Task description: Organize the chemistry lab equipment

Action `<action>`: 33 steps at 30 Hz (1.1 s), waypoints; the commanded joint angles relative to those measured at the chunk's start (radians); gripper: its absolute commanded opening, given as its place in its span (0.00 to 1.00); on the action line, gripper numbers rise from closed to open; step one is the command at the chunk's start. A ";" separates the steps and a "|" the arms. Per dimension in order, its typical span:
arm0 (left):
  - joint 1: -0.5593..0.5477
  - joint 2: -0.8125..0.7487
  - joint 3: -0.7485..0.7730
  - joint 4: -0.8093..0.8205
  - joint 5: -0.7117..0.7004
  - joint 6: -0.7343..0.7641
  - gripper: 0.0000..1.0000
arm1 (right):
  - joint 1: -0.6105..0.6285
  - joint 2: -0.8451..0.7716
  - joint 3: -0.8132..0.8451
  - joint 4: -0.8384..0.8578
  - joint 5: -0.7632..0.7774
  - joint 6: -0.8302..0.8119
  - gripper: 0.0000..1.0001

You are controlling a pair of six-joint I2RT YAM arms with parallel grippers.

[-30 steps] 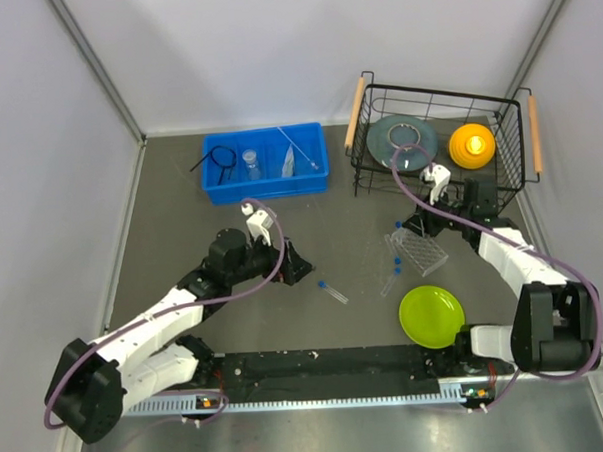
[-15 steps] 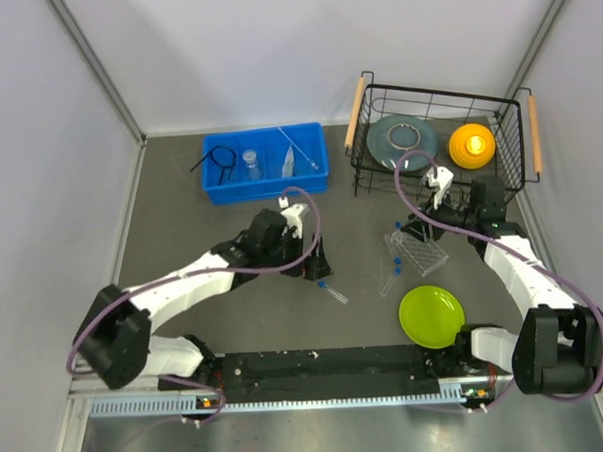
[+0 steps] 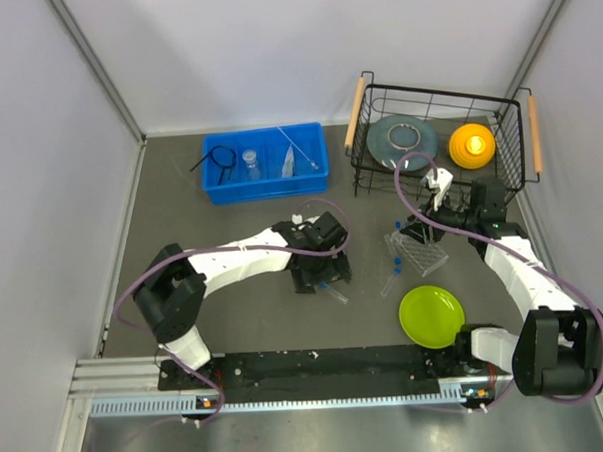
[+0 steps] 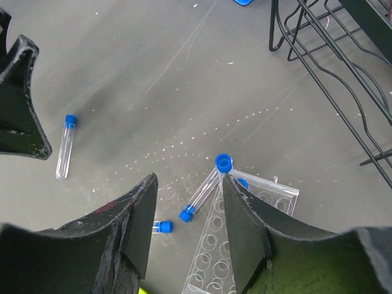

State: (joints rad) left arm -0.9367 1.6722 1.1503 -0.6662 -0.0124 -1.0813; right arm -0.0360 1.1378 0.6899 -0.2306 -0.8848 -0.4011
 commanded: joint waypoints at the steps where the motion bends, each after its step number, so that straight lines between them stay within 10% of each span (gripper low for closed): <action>1: -0.024 0.049 0.057 -0.116 -0.060 -0.198 0.89 | -0.007 -0.036 0.049 0.014 -0.029 -0.024 0.47; 8: -0.036 0.144 0.103 -0.113 -0.047 -0.203 0.60 | -0.007 -0.038 0.049 0.014 -0.032 -0.025 0.48; 33: -0.045 0.212 0.161 0.037 0.060 0.079 0.22 | -0.005 -0.052 0.046 0.010 -0.052 -0.028 0.48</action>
State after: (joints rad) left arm -0.9771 1.9404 1.3258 -0.7471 -0.0067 -1.1316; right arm -0.0376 1.1168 0.6899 -0.2329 -0.8944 -0.4099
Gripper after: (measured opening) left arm 0.245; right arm 0.479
